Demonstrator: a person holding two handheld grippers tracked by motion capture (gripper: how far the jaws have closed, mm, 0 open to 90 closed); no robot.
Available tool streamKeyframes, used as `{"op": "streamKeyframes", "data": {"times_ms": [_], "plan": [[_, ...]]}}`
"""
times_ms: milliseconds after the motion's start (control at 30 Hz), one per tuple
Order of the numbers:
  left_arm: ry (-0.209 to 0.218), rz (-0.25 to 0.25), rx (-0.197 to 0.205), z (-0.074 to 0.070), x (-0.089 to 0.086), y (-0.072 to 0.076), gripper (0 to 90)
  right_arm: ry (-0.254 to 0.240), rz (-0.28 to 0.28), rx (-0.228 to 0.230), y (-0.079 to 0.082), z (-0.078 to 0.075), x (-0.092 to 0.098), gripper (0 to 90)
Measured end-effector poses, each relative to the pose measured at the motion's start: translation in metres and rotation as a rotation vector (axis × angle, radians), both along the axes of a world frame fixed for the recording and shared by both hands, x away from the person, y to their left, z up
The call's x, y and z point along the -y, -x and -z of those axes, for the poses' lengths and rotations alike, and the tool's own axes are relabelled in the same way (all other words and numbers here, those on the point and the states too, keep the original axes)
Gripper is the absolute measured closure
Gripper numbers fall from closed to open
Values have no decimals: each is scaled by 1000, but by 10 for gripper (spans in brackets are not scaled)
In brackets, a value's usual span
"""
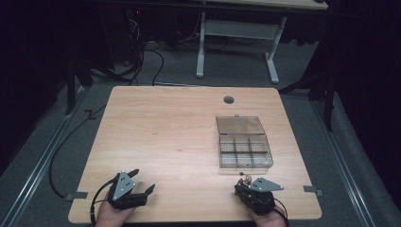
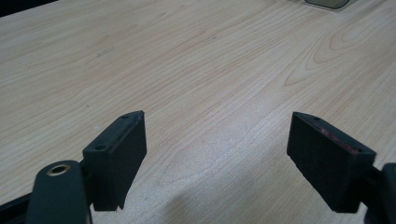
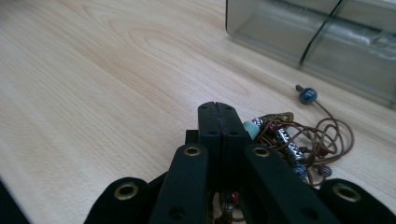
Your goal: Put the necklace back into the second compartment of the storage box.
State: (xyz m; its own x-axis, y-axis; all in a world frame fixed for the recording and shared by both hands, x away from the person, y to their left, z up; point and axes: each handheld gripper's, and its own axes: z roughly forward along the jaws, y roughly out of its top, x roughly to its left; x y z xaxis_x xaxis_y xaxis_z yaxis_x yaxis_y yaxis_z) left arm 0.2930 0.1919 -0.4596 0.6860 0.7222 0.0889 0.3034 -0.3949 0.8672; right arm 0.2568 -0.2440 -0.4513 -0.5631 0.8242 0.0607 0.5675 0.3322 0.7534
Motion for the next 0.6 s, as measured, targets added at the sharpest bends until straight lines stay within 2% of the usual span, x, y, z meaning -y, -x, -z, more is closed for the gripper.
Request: {"op": "streamKeyframes", "data": {"times_ms": [100,333,533,600], "plan": [[3,2,-1,0,-1,0,202,5,22,-11,-1,2,3,900],[3,3,-1,0,-1,0,202,2,97,-9,10,2,31,900],[1,2,-2,0,0,0,202,-2,132,-14,15,4,45,900],[0,1,-1,0,0,0,203,-20,134,14,17,-1,48,900]]}}
